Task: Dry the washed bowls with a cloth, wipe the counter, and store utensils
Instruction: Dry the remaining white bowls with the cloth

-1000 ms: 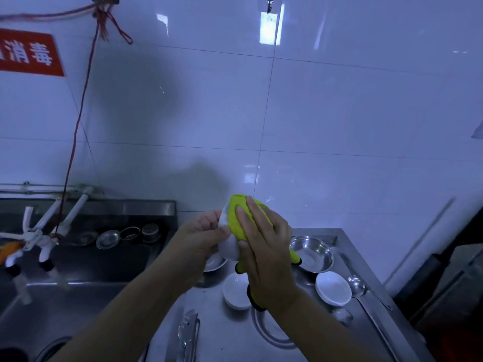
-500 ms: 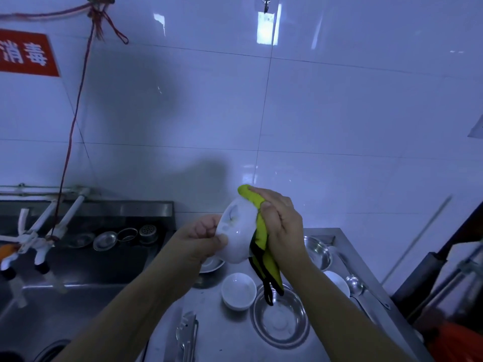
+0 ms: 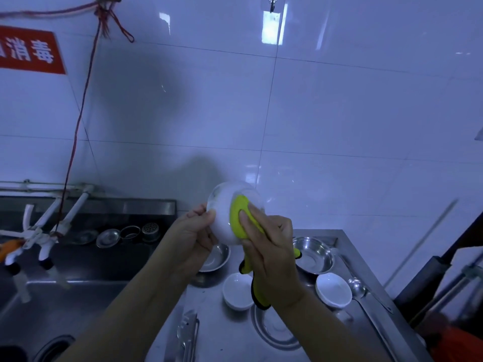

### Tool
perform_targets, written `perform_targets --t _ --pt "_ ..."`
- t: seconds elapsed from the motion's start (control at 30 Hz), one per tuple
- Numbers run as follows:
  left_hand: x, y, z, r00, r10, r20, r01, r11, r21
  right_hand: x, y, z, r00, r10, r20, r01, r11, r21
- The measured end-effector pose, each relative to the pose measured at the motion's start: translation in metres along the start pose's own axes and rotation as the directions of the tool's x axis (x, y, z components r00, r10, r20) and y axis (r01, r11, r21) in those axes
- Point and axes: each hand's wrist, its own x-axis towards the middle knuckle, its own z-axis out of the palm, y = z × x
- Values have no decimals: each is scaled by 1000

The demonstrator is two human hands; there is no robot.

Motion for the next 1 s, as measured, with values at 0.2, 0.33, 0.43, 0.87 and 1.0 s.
perform_targets --t 0.2,0.33,0.43,0.87,1.0 --pt "-2 -2 -5 1000 -22 7 22 1000 8 8 11 -9 989 147 -12 -147 989 -30" --pt "-5 4 5 999 34 29 -37 994 104 16 -1 -5 971 236 -38 -232 969 84" --pt "-4 9 9 998 60 -21 -58 994 93 12 -7 -4 986 162 -42 -158 984 83" --pt "-9 -7 25 996 82 -37 -82 997 5 49 -19 1 997 70 24 -63 970 -234" --pt "-6 -2 27 997 29 -69 -40 986 -160 20 -14 3 991 -129 31 132 944 -303"
